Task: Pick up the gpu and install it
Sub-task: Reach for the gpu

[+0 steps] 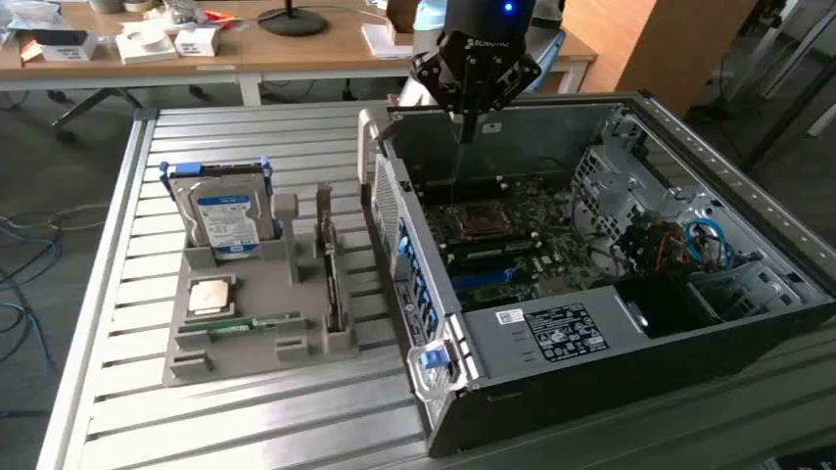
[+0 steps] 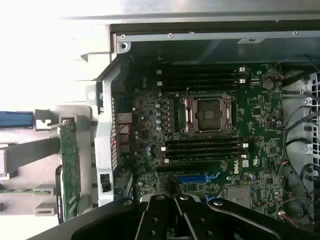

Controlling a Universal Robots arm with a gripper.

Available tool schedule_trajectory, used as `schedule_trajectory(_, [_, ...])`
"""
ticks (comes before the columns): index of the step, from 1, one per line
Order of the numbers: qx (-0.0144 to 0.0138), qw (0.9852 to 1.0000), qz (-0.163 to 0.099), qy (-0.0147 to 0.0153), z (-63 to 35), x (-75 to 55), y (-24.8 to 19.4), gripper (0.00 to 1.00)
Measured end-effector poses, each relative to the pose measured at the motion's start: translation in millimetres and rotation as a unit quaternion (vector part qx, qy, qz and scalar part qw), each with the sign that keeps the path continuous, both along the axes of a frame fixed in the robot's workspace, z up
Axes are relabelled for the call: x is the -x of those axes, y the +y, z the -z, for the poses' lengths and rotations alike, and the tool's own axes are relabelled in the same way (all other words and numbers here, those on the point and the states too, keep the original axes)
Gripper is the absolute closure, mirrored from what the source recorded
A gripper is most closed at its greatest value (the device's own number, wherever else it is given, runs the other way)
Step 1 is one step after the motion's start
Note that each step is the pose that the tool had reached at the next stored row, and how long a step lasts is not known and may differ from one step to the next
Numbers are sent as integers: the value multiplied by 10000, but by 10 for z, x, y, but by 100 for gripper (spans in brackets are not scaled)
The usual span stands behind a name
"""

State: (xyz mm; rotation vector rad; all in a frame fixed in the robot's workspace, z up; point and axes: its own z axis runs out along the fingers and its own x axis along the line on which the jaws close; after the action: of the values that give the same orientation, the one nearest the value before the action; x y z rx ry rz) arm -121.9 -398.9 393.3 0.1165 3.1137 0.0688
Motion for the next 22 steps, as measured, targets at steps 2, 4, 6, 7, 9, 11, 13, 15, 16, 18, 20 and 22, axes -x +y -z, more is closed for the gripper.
schedule_trajectory(2, [0, 10000, 0, 0, 0, 0, 0, 89])
schedule_trajectory(4, [0, 10000, 0, 0, 0, 0, 0, 89])
schedule_trajectory(6, [0, 10000, 0, 0, 0, 0, 0, 89])
schedule_trajectory(7, [0, 10000, 0, 0, 0, 0, 0, 89])
schedule_trajectory(9, [0, 10000, 0, 0, 0, 0, 0, 89])
schedule_trajectory(11, [0, 10000, 0, 0, 0, 0, 0, 89])
schedule_trajectory(13, [0, 10000, 0, 0, 0, 2, 0, 89])
schedule_trajectory(15, [-1, 10000, 0, -1, 1, 27, 0, 89])
schedule_trajectory(16, [0, 10000, 0, 0, 0, 49, 0, 89])
schedule_trajectory(18, [0, 10000, 1, 0, 0, 99, 0, 89])
schedule_trajectory(20, [0, 10000, 0, 0, 0, 156, 0, 89])
schedule_trajectory(22, [0, 10000, 0, -1, 1, 222, 0, 89])
